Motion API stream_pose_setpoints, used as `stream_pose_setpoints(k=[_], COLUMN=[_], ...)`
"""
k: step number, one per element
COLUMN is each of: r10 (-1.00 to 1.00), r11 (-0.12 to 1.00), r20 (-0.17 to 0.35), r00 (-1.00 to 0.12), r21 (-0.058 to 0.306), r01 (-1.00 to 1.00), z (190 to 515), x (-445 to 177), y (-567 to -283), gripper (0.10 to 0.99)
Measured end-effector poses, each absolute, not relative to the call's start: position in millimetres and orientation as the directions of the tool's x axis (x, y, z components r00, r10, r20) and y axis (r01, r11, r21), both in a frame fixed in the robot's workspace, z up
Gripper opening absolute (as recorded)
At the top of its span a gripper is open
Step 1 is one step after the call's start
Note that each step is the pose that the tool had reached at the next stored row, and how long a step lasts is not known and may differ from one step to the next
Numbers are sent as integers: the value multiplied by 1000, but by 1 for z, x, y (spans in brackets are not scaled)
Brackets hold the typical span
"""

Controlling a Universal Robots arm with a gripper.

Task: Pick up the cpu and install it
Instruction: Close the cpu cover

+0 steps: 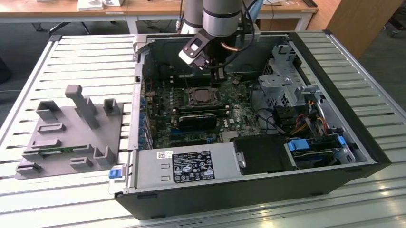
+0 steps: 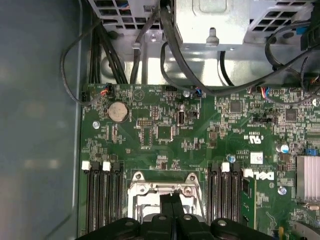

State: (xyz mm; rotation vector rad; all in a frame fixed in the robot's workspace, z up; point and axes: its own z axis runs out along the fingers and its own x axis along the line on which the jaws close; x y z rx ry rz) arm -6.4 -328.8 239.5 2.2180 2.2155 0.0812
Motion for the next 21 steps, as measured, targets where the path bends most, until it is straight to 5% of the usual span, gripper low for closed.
stream_pose_setpoints(k=[21], r10=[999], r11=[-2], r20=[33], r00=[1], r21=[41], r01=[999], z=[235], x=[-25], y=[-331], gripper=[106])
